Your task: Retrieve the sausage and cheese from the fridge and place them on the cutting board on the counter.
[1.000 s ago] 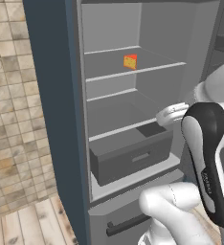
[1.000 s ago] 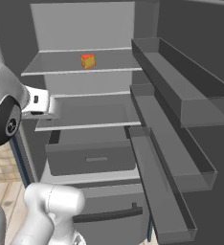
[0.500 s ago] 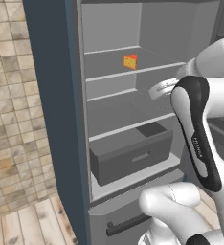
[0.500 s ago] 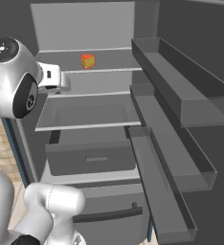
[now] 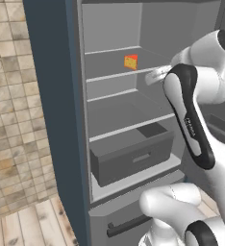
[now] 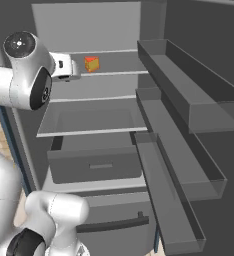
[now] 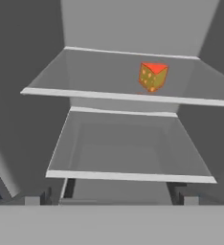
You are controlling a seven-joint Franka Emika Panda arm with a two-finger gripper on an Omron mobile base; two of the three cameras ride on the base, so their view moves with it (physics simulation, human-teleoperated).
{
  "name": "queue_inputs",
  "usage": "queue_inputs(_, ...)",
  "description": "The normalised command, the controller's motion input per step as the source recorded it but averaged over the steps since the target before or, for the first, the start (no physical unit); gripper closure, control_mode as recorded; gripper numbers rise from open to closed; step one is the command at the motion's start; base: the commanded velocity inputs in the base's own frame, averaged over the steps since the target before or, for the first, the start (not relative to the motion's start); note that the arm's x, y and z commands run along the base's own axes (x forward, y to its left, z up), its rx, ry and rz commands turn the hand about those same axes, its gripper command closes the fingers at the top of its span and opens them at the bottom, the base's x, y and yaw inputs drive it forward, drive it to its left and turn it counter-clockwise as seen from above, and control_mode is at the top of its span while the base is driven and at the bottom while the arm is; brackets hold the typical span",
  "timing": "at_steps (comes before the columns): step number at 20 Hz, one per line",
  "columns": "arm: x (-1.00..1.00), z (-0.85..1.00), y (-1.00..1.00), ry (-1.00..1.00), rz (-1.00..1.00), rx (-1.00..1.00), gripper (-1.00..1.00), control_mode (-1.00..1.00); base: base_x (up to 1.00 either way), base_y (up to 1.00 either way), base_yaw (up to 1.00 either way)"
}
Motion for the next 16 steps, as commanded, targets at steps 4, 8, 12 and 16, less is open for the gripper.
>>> queue_inputs(4, 0.86, 0.16, 0.00, -0.01, 0.00, 0.00, -1.00, -1.00, 0.00, 0.00, 0.00)
queue_inputs(8, 0.83, 0.03, 0.00, 0.00, 0.00, 0.00, -1.00, -1.00, 0.00, 0.00, 0.00)
queue_inputs(12, 0.56, 0.00, -0.07, 0.00, 0.00, 0.00, -1.00, -1.00, 0.00, 0.00, 0.00)
queue_inputs(16, 0.41, 0.00, 0.00, -0.03, 0.00, 0.00, -1.00, -1.00, 0.00, 0.00, 0.00)
